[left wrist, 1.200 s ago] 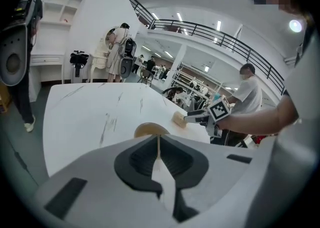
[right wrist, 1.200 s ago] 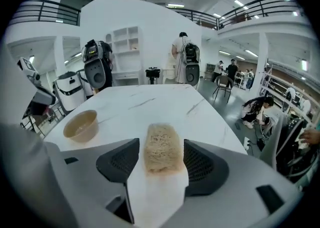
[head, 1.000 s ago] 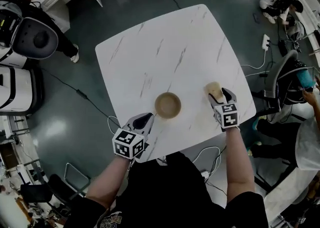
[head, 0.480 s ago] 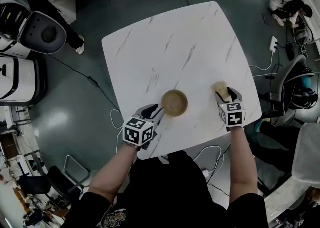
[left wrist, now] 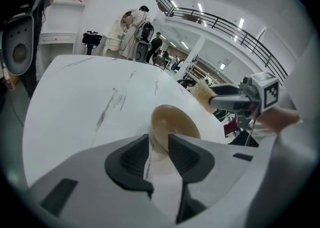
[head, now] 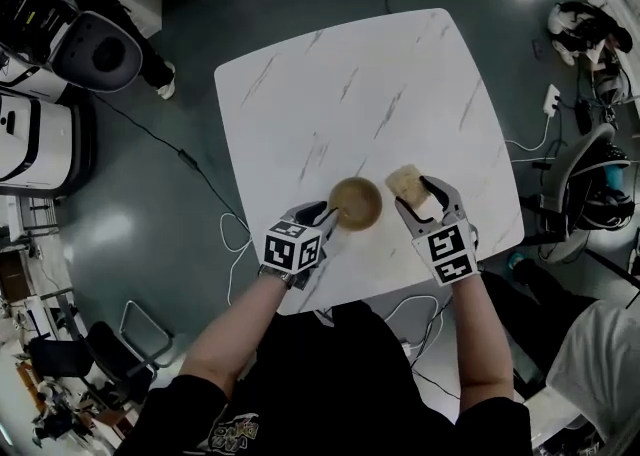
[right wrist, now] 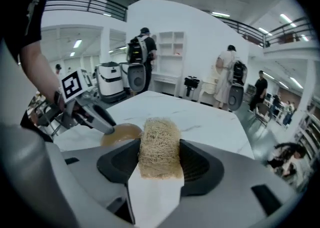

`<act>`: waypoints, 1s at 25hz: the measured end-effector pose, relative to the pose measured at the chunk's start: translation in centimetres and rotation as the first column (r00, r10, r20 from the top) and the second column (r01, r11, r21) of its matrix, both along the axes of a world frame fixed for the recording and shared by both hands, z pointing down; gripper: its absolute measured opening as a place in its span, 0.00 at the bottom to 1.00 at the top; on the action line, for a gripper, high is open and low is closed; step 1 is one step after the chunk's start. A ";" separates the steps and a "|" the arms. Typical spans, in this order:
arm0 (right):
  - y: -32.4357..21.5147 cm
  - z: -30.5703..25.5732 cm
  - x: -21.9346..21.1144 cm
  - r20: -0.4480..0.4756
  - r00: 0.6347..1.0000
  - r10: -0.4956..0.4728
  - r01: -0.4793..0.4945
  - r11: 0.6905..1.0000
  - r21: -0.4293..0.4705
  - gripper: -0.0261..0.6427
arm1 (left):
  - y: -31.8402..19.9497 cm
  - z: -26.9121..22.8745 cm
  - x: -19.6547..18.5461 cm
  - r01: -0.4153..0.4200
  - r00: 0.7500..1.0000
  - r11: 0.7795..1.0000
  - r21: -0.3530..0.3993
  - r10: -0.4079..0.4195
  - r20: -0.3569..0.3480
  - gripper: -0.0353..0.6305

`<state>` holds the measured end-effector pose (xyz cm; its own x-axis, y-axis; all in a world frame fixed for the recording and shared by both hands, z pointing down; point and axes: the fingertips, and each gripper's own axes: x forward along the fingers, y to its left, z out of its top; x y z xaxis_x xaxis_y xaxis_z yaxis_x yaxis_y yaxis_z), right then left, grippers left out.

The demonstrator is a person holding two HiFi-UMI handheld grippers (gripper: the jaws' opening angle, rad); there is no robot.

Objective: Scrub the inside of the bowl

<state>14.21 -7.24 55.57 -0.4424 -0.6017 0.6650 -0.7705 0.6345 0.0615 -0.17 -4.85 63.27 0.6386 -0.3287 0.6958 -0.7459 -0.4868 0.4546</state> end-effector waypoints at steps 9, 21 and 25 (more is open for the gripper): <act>2.1 1.7 -7.9 -0.321 0.864 -0.388 0.404 0.914 -0.018 0.42 | -0.3 -0.3 0.6 -0.007 1.000 1.000 0.000 0.007 -0.006 0.22; 2.2 4.0 -9.1 -0.429 0.765 -0.481 0.502 0.862 -0.071 0.42 | -0.6 0.7 1.3 -0.027 0.997 1.000 -0.001 0.027 0.075 0.23; 2.1 4.5 -9.1 -0.498 0.702 -0.509 0.546 0.834 -0.083 0.42 | -0.9 0.5 1.8 -0.093 0.982 0.995 0.046 0.085 0.166 0.17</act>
<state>5.11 -5.15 60.04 -0.3350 -0.4187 0.8441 -0.1664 0.9080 0.3844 1.64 -5.78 63.82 0.5457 -0.3151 0.7765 -0.7608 -0.5747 0.3014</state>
